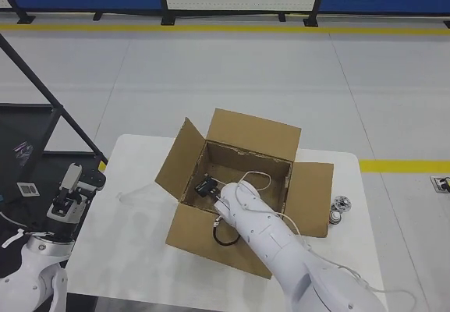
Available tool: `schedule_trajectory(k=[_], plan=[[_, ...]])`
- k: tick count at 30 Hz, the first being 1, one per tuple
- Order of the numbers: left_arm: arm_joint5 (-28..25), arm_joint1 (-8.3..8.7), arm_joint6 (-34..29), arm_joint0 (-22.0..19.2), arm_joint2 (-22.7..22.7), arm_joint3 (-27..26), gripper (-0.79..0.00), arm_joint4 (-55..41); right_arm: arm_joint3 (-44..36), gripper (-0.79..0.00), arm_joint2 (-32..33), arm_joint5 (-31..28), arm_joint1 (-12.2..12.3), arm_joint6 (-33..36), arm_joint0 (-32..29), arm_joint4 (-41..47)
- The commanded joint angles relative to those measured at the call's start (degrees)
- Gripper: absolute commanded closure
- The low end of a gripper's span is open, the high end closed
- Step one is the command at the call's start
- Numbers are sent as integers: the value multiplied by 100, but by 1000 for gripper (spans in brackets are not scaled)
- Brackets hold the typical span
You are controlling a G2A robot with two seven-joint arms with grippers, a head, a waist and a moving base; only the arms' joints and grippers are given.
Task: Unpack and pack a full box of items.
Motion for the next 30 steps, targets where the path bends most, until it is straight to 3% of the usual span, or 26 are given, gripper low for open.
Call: schedule_trajectory(k=[1,16,30], plan=[[0,0,0,0,0,0,-785,0,-12,0,21,-3,6,3,45,8],[0,0,0,0,0,0,-785,0,-28,0,256,-405,101,185,441,224],[0,0,0,0,0,0,-785,0,42,0,585,-1503,307,522,763,690]])
